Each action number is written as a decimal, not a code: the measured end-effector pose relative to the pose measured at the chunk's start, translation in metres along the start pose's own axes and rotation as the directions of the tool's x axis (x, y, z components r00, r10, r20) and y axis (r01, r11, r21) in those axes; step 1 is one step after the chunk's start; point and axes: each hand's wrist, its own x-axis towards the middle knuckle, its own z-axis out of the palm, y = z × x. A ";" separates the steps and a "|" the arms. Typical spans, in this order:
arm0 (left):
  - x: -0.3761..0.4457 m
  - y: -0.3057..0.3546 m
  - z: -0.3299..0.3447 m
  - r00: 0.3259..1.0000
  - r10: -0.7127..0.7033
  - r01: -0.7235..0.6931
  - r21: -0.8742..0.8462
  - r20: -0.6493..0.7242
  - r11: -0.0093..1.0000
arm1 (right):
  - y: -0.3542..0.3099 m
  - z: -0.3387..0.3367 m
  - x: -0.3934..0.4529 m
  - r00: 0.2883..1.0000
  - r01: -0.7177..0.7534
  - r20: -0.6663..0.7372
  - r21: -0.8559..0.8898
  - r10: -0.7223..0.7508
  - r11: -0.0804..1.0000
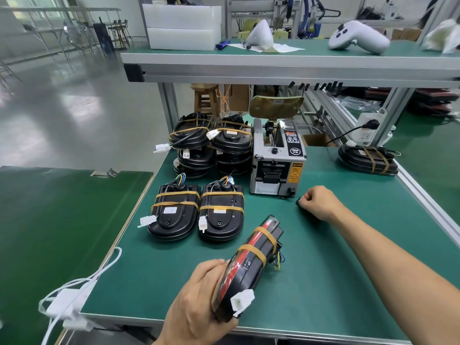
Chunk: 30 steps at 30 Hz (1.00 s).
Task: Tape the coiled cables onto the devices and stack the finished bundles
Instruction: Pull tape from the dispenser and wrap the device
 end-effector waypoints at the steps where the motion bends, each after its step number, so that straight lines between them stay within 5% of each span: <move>1: 0.000 0.000 0.000 1.000 0.004 -0.004 0.002 -0.002 1.000 | -0.004 0.001 0.001 1.000 -0.012 -0.009 -0.036 0.011 0.999; 8: 0.000 -0.001 0.001 1.000 0.015 -0.015 0.005 -0.002 1.000 | -0.013 0.006 0.001 0.996 -0.064 -0.062 -0.095 0.058 0.993; 22: 0.001 0.001 0.001 0.999 0.014 -0.014 0.014 -0.035 1.000 | 0.022 0.004 -0.016 0.984 0.070 -0.176 0.430 0.007 0.900; 30: 0.001 0.000 0.002 1.000 0.008 -0.008 -0.002 -0.017 1.000 | -0.016 0.011 -0.053 0.934 0.236 -0.354 0.511 -0.048 0.827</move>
